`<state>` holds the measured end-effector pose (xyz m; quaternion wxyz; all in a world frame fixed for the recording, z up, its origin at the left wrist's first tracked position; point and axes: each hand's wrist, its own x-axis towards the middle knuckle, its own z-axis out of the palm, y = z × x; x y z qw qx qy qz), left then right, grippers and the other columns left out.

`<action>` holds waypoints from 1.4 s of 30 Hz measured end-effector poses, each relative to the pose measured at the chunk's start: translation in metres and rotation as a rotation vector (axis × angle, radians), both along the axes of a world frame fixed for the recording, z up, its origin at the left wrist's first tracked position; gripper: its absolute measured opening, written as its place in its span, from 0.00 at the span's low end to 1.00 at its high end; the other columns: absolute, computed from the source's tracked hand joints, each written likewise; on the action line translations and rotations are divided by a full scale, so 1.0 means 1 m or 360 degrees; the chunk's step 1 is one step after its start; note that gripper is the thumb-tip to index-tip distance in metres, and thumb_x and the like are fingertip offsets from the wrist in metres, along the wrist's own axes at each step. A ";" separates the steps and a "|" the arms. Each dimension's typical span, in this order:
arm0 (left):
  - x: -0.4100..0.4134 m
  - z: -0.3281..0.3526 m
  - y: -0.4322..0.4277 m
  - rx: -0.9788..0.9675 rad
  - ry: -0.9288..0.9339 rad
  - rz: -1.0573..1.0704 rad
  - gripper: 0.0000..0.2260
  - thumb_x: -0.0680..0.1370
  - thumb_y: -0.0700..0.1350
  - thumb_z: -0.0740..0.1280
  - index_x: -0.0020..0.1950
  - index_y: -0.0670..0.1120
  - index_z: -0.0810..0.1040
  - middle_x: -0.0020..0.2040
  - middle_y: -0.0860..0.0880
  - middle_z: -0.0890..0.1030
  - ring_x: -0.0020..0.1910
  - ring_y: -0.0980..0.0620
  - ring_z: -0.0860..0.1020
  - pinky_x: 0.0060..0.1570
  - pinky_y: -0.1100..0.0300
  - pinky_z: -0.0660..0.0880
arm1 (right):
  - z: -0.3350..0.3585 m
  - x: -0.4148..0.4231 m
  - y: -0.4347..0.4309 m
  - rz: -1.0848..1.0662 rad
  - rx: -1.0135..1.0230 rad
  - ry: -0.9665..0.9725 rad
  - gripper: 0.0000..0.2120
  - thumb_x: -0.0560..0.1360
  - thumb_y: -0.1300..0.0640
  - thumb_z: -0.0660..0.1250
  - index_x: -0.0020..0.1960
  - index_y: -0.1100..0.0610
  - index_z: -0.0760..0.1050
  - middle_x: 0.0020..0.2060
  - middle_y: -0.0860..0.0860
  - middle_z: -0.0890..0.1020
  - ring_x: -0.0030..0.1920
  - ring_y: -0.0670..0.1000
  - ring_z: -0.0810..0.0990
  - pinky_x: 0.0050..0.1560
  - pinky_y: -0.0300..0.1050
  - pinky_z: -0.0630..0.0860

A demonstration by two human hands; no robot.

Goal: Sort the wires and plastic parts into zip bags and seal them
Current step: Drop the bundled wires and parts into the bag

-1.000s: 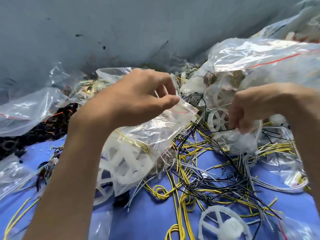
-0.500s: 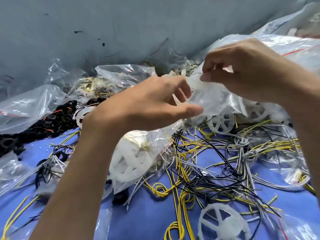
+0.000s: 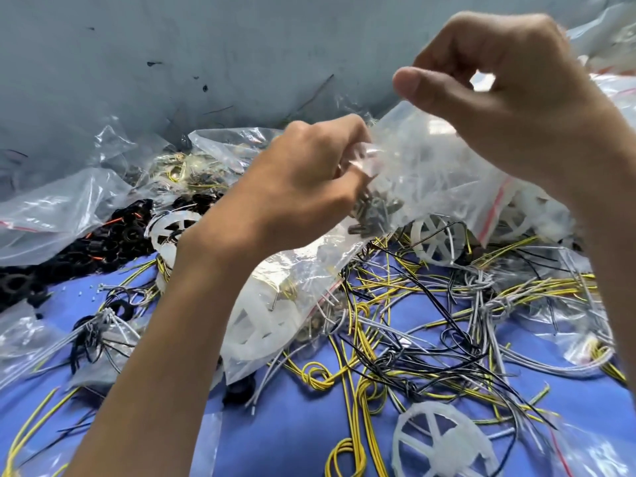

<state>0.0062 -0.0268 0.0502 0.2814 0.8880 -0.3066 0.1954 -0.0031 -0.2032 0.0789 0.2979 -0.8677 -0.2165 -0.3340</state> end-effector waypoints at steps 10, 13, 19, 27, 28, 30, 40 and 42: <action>0.006 0.009 0.015 -0.0635 -0.0012 0.0121 0.14 0.81 0.41 0.58 0.38 0.44 0.76 0.33 0.50 0.82 0.29 0.56 0.80 0.30 0.62 0.74 | -0.001 0.008 -0.011 0.0012 0.0229 0.0475 0.35 0.52 0.40 0.77 0.58 0.44 0.74 0.48 0.43 0.81 0.42 0.42 0.81 0.35 0.37 0.75; 0.010 0.008 0.015 -0.0709 -0.0047 0.0219 0.14 0.80 0.45 0.58 0.38 0.43 0.77 0.34 0.45 0.81 0.32 0.48 0.80 0.32 0.50 0.76 | -0.005 0.013 -0.009 -0.0050 0.0418 0.0467 0.35 0.53 0.38 0.75 0.58 0.47 0.74 0.49 0.45 0.81 0.44 0.43 0.82 0.29 0.38 0.75; 0.013 0.010 0.018 -0.0882 -0.0125 0.0406 0.13 0.76 0.47 0.56 0.33 0.49 0.74 0.31 0.54 0.76 0.29 0.55 0.73 0.31 0.58 0.69 | -0.009 0.017 -0.009 0.0138 0.0663 0.0717 0.42 0.61 0.49 0.77 0.69 0.54 0.62 0.47 0.51 0.83 0.42 0.45 0.84 0.38 0.35 0.78; 0.012 0.007 0.010 -0.0959 0.0423 0.0348 0.14 0.73 0.50 0.57 0.38 0.48 0.80 0.40 0.43 0.83 0.41 0.42 0.83 0.38 0.47 0.81 | -0.009 0.013 0.012 0.0077 0.0426 0.0109 0.14 0.70 0.60 0.70 0.56 0.56 0.76 0.42 0.49 0.84 0.43 0.47 0.83 0.47 0.50 0.80; 0.011 0.006 0.008 -0.1001 0.0472 0.0304 0.13 0.75 0.49 0.58 0.38 0.47 0.80 0.40 0.42 0.84 0.40 0.44 0.83 0.36 0.51 0.81 | -0.011 0.010 0.016 0.0111 0.0345 0.0134 0.09 0.72 0.58 0.69 0.52 0.56 0.78 0.42 0.51 0.84 0.43 0.50 0.83 0.46 0.52 0.79; 0.009 0.006 0.003 -0.1073 0.0543 0.0217 0.15 0.79 0.44 0.58 0.37 0.45 0.79 0.38 0.43 0.83 0.36 0.48 0.83 0.31 0.60 0.78 | -0.014 0.004 0.025 0.0162 0.0095 0.0205 0.10 0.74 0.52 0.67 0.49 0.57 0.79 0.40 0.52 0.84 0.40 0.51 0.82 0.41 0.49 0.77; 0.003 0.015 0.001 -0.1224 0.0995 -0.0140 0.17 0.77 0.42 0.58 0.34 0.45 0.83 0.36 0.48 0.83 0.33 0.48 0.82 0.35 0.60 0.79 | -0.023 0.005 0.032 0.0267 -0.0423 0.0234 0.26 0.69 0.48 0.72 0.61 0.60 0.70 0.37 0.39 0.69 0.39 0.36 0.64 0.40 0.22 0.64; 0.004 0.018 0.001 -0.1288 0.1088 -0.0201 0.09 0.71 0.45 0.62 0.43 0.44 0.81 0.44 0.45 0.84 0.35 0.48 0.83 0.35 0.62 0.79 | -0.020 0.007 0.025 0.0231 -0.0358 0.0186 0.23 0.70 0.51 0.71 0.59 0.62 0.72 0.39 0.42 0.76 0.38 0.41 0.69 0.39 0.27 0.68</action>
